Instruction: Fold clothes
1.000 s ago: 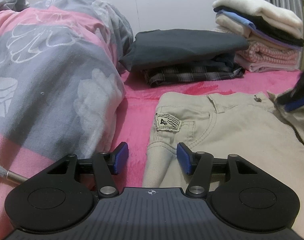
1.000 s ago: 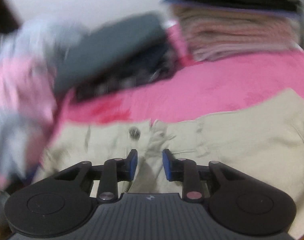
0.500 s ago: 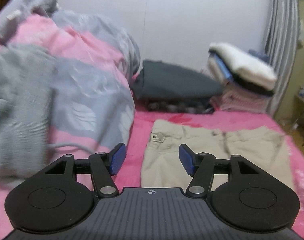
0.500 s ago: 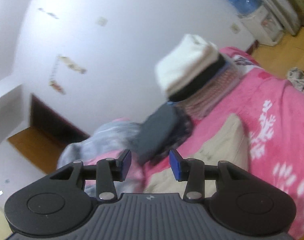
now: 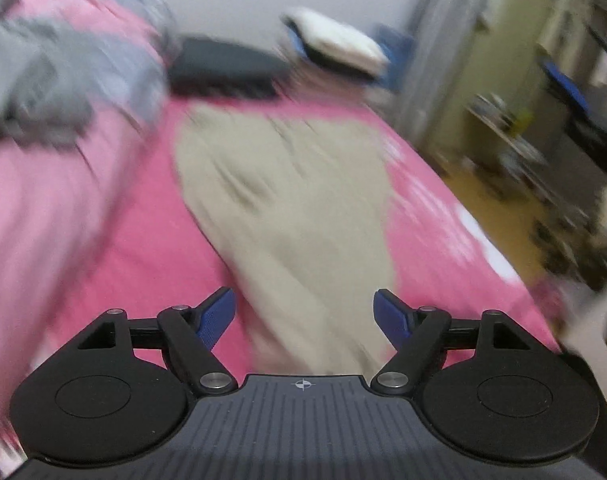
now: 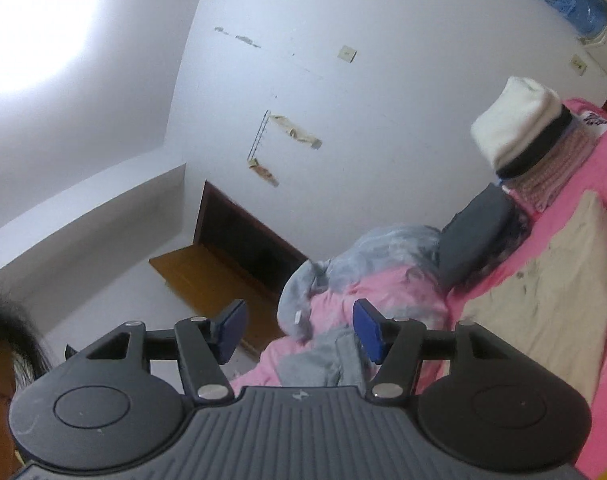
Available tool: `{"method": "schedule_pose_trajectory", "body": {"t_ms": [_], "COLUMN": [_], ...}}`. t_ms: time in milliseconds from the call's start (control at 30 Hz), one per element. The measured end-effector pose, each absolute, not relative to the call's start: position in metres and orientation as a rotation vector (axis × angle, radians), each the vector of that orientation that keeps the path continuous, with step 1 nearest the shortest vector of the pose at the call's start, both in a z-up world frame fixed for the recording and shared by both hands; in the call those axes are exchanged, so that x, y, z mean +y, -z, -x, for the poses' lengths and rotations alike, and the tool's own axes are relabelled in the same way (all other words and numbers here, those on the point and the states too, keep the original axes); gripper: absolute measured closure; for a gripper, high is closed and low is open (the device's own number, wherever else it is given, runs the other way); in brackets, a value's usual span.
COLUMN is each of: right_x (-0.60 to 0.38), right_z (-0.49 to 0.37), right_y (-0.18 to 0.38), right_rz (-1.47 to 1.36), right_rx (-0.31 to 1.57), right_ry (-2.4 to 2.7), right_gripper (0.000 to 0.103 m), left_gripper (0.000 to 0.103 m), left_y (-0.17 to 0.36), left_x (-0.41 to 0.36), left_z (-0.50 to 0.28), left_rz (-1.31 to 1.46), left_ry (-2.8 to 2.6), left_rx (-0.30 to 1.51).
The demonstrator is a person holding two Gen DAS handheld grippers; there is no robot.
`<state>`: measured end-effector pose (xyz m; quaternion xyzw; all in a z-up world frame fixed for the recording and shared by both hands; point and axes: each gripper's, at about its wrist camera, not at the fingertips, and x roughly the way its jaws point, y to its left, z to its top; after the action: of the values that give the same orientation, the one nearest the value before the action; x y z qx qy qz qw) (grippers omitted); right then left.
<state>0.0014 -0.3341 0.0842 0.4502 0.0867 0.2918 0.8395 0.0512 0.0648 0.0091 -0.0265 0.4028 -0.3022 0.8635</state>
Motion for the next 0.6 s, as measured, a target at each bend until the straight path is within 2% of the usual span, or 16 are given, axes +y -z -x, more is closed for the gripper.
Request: {"method": "schedule_pose_trajectory", "body": {"t_ms": [200,367,600], "right_x": [-0.31,-0.287,-0.258], "right_z": [0.025,0.029,0.022], "right_y": [-0.061,-0.02,0.017], "right_rz": [-1.048,-1.119,-0.949], "right_rx": [0.318,0.46,0.707], "right_ry": [-0.622,-0.546,-0.378], "right_gripper": [0.038,0.038,0.038], "left_gripper": [0.027,0.027,0.027], "left_y": [0.024,0.04,0.055], "left_x": [0.06,0.049,0.044], "left_z": [-0.02,-0.012,0.002], "left_rz": [0.11,0.062,0.014], "left_ry": [0.755,0.815,0.846], "left_rx": [0.949,1.005,1.033]}}
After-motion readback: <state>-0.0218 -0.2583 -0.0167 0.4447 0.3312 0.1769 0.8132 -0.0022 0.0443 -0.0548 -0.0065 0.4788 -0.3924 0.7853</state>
